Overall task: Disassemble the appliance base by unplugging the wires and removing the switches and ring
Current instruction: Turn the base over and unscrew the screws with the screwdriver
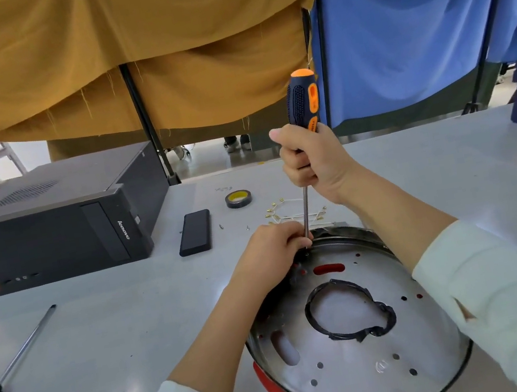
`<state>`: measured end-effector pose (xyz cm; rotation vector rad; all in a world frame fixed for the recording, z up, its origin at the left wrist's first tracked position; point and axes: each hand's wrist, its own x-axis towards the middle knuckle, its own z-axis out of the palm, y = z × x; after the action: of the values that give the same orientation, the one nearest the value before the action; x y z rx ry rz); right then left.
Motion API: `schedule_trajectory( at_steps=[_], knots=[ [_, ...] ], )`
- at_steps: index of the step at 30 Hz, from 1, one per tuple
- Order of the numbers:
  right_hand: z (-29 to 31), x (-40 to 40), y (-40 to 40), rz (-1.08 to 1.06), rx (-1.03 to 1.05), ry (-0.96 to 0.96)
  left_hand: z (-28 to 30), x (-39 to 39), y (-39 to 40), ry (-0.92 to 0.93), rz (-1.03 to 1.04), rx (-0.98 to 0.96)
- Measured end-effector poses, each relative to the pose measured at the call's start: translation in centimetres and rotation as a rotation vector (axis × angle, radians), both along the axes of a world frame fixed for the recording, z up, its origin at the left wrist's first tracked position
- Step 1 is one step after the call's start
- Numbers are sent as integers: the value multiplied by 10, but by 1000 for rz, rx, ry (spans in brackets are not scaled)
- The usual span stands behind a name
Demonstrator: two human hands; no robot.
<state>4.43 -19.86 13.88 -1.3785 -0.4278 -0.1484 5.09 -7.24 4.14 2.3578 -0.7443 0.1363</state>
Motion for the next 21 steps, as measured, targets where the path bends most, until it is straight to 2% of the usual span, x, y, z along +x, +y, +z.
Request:
schedule_trajectory(
  at_steps=[5,8,13,16,19,21],
  knots=[
    [-1,-11,-3,-266,-218,-112,0,1,-1,12,21,14],
    [1,-15,12,-469,-160,-192,0,1,0,12,31,1],
    [1,-11,26,-523,-32,-169,-4,-1,2,-44,29,12],
    [4,-2,13,-353,71,-97,-5,0,3,-62,44,2],
    [8,6,-5,5,11,-11,-5,5,2,37,87,129],
    [9,9,-15,104,8,7,-7,7,1,52,87,193]
  ],
)
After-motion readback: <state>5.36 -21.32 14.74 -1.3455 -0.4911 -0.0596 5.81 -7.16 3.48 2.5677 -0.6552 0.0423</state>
